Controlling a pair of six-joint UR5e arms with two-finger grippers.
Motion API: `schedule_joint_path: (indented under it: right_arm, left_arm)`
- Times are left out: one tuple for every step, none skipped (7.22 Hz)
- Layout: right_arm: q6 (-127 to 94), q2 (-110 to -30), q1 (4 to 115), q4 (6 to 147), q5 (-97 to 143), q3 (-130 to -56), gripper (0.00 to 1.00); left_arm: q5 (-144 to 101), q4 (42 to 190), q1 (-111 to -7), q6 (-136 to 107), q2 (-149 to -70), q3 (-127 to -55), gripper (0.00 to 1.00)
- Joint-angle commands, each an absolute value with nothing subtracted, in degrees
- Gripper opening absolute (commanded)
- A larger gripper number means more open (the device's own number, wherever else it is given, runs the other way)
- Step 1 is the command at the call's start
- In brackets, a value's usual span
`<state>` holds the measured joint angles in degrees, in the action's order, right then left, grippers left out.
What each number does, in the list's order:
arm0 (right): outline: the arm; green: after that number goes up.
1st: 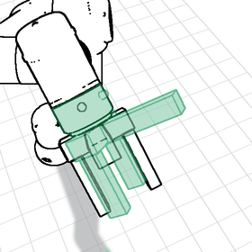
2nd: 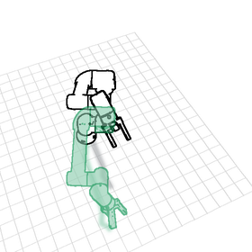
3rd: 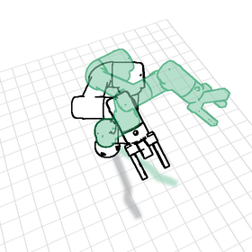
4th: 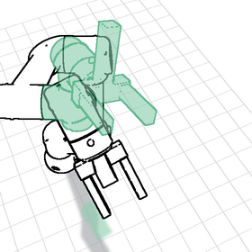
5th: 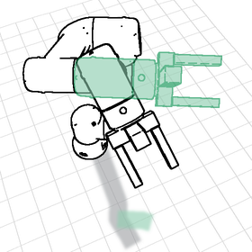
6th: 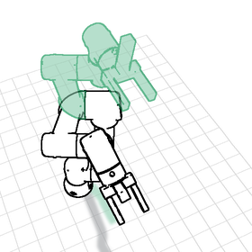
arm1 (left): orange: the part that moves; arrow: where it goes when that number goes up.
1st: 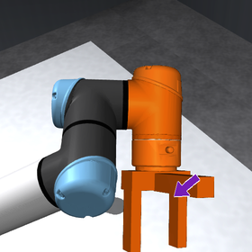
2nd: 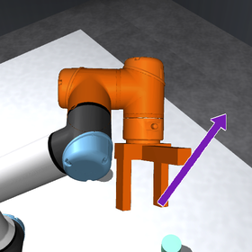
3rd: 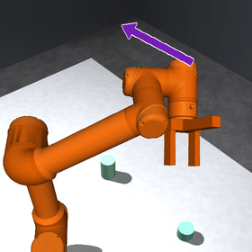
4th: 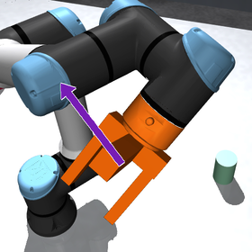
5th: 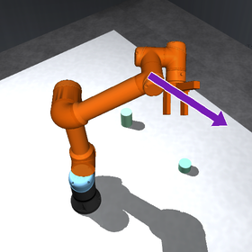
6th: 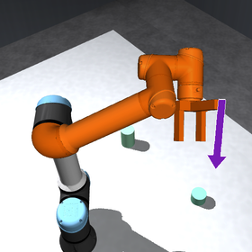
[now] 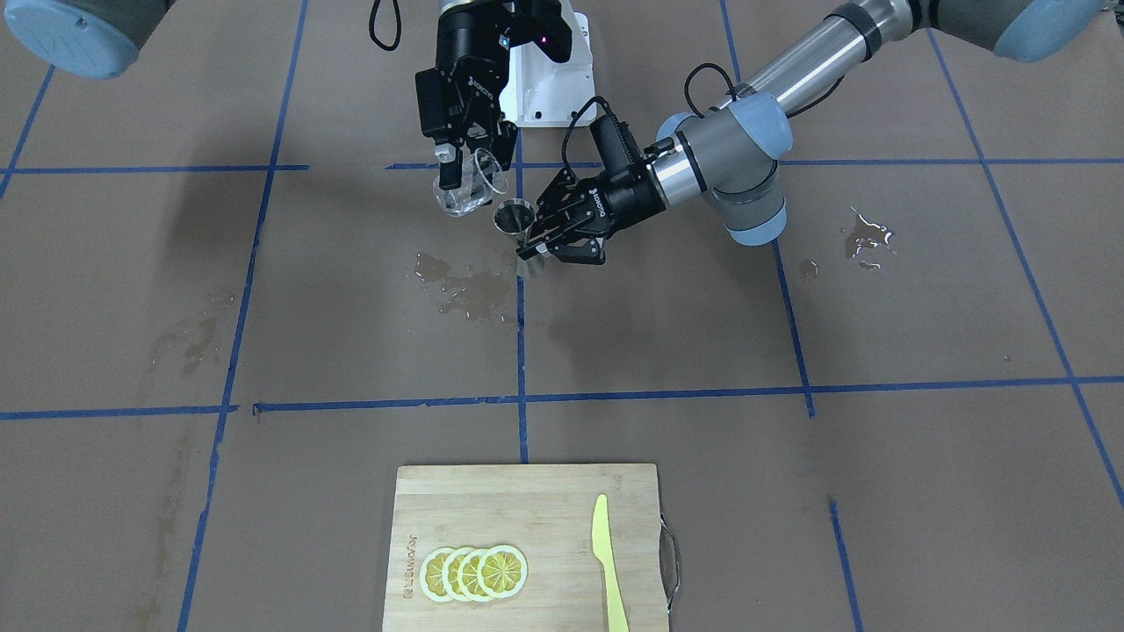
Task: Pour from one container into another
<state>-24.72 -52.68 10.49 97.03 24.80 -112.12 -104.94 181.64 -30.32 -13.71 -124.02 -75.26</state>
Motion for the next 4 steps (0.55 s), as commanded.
schedule_joint_path:
  right_arm:
    - [-29.5,-53.2,10.5,97.0,26.3,-113.4,0.0]
    - [-29.4,-54.0,10.5,96.9,26.3,-113.4,0.0]
    - [-29.4,-54.4,10.5,96.9,26.3,-113.6,0.0]
    - [-29.4,-54.4,10.5,96.9,26.3,-113.6,0.0]
  left_arm:
    - [-104.9,181.7,-30.3,-13.7,-124.0,-75.3,0.0]
    - [-104.9,181.7,-30.3,-13.7,-124.0,-75.3,0.0]
    - [-104.9,181.7,-30.4,-13.7,-123.9,-75.3,0.0]
    - [-104.9,181.8,-30.5,-13.7,-123.9,-75.3,0.0]
